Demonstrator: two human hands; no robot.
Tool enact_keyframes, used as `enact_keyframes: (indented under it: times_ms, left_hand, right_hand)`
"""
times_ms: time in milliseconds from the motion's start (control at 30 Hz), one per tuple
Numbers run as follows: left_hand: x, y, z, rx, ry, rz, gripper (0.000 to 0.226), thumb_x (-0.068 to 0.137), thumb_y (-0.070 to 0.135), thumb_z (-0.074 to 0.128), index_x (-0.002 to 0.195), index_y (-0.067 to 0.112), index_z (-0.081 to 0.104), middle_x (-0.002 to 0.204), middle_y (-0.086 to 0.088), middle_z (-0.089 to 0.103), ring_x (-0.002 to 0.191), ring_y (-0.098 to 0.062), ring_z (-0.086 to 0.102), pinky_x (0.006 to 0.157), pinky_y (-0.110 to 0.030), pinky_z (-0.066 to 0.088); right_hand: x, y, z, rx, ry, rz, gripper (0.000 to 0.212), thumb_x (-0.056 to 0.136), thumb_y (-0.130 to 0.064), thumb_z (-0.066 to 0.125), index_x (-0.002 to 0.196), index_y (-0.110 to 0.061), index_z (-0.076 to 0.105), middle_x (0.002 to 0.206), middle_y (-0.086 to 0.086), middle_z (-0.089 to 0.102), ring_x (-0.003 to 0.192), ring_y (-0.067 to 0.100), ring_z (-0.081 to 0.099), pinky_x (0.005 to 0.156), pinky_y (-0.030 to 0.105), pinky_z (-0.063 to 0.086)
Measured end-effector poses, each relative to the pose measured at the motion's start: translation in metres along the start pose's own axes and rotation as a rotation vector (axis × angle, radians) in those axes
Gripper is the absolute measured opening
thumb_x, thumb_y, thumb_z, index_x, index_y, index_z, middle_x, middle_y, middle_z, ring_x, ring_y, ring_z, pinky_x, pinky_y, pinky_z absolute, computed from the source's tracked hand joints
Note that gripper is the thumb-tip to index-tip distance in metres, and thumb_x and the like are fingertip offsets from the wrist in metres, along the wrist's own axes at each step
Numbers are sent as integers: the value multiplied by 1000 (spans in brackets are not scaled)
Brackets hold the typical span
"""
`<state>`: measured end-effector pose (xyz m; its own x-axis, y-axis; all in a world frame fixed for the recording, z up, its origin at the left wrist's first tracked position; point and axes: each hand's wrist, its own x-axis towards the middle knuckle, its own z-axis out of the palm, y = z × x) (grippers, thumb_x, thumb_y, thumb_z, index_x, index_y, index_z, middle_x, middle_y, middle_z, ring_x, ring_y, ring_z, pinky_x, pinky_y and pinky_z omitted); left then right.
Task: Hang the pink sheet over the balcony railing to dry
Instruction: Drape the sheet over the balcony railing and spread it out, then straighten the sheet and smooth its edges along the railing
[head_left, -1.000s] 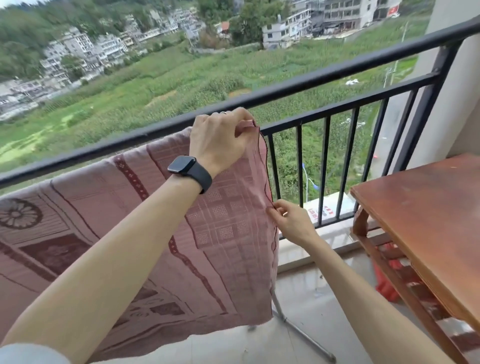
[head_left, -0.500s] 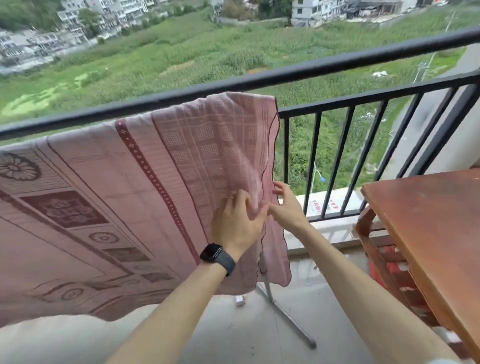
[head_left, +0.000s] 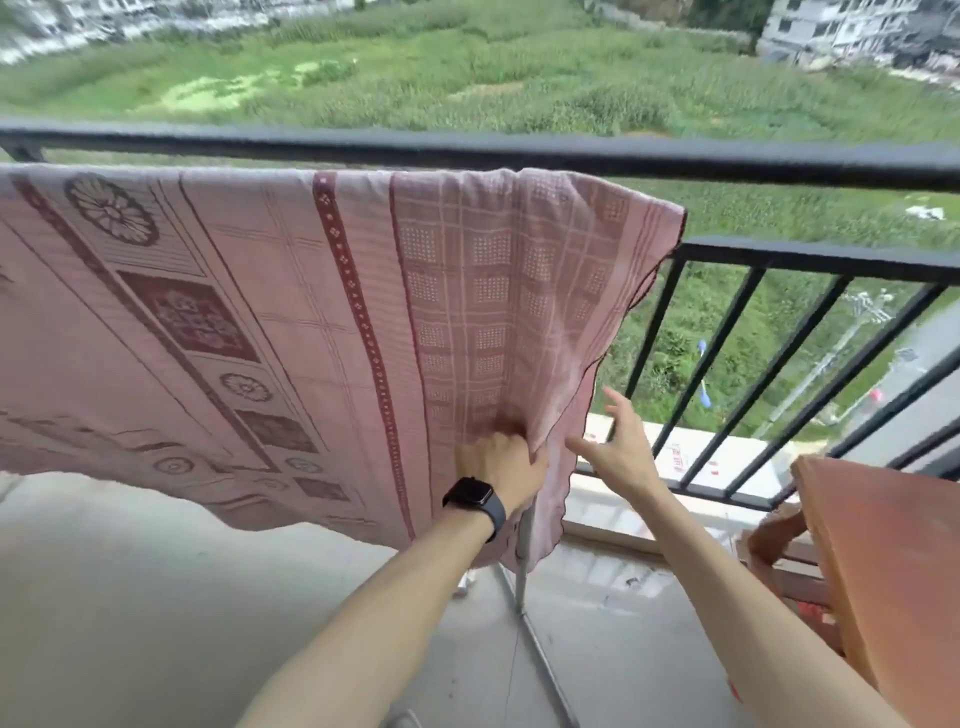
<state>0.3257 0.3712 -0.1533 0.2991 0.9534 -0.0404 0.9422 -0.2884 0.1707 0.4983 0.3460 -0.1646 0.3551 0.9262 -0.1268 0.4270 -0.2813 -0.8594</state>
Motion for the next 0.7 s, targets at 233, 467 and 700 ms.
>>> enact_keyframes:
  times_ms: [233,467,700]
  left_hand:
    - [-44,27,13,-59,115,-178,39,92,38,43,76,11,66,78,-10,69,69,-32,63,58,-29,33]
    - [-85,54,18,-163,174,-252,33,89,42,46,78,17,63,76,-7,68,67,-30,63,55,-30,40]
    - [-126,10,27,-365,-170,-413,45,92,50,44,136,39,41,137,5,55,121,-23,55,93,-34,48]
  right_hand:
    - [20,14,-4,-231,-266,-203,18,91,-32,68,83,-26,53,93,-4,64,86,23,63,72,32,40]
    - [4,26,-5,-174,-352,-232,15,94,-24,62,84,-25,51,96,0,67,80,23,65,68,34,48]
    - [-45,55,2,-177,-407,-195,15,93,-37,64,92,-26,54,92,-5,70,72,4,63,66,33,49]
